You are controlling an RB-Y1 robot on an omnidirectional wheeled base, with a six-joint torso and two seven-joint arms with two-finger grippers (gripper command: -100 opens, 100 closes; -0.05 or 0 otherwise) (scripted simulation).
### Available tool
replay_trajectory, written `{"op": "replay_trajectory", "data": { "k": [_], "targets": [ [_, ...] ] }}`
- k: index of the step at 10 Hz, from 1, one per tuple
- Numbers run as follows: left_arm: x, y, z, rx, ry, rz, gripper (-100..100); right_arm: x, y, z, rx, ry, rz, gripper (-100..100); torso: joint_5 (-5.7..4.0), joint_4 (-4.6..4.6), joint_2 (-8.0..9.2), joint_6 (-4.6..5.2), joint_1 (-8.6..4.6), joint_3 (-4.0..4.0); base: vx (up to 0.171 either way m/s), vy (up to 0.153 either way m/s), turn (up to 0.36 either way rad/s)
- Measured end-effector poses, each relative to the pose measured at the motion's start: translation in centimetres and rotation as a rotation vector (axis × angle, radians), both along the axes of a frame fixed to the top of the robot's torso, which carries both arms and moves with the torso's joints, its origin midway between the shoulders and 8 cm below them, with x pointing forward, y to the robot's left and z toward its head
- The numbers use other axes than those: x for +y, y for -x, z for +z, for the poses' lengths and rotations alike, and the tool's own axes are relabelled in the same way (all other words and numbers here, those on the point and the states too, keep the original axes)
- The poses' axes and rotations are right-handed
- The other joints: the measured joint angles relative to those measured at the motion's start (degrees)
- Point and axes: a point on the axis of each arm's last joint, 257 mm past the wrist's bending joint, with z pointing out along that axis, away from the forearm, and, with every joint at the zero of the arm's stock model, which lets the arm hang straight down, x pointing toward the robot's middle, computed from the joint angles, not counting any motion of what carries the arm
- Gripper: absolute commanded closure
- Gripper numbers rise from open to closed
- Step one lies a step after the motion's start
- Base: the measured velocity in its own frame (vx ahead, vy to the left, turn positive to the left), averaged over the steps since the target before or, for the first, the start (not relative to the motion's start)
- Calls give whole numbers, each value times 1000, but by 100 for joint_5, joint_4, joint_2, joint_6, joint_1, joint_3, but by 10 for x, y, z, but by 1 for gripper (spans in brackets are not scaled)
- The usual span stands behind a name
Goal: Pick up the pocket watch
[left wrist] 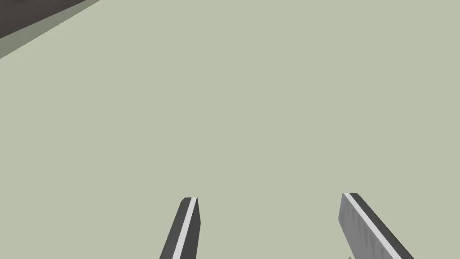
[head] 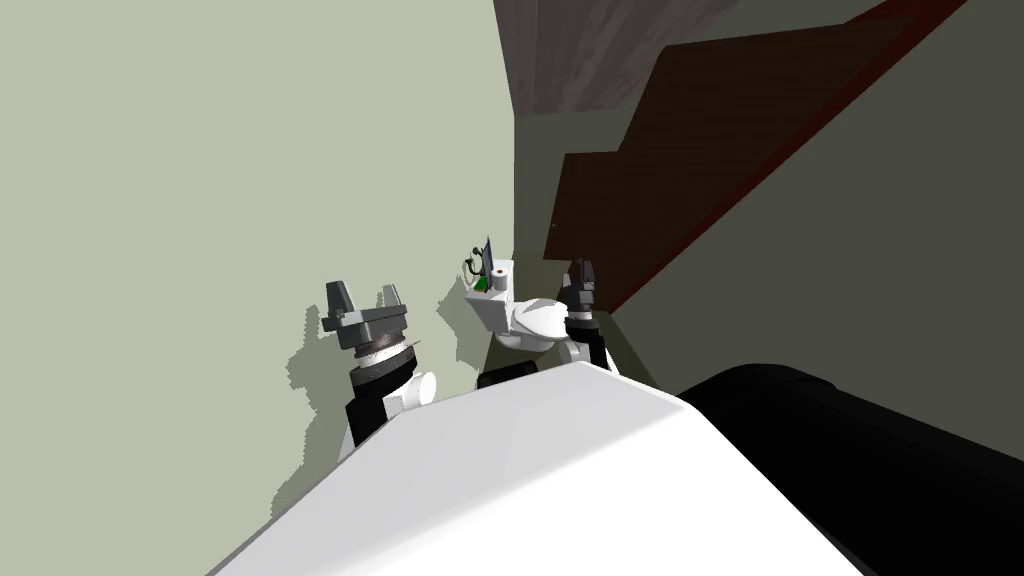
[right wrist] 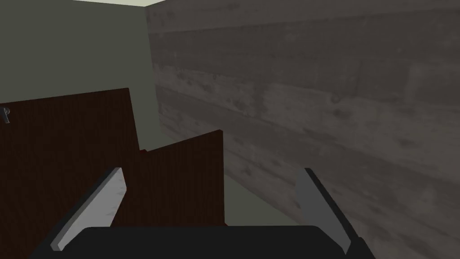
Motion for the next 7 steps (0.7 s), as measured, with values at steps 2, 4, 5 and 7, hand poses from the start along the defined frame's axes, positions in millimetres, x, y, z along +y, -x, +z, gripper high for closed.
{"op": "replay_trajectory", "data": {
  "k": [2, 4, 5, 7],
  "targets": [
    [-10, -3, -1, 9, -31, -45, -100, 0, 0, 0, 0, 0, 0, 0, -2, 0, 0, 0, -7, 0, 0, -30, -21],
    [-20, -7, -4, 20, -47, -104, -100, 0, 0, 0, 0, 0, 0, 0, -3, 0, 0, 1, -13, 0, -1, -44, -34],
    [-24, -10, -7, 26, -44, -134, -100, 0, 0, 0, 0, 0, 0, 0, -4, 0, 0, 1, -17, 0, 1, -63, -45],
    [-35, -17, -10, 39, -8, -210, -100, 0, 0, 0, 0, 0, 0, 0, -7, -1, -3, 2, -30, -2, 3, -83, -70]
  ]
}}
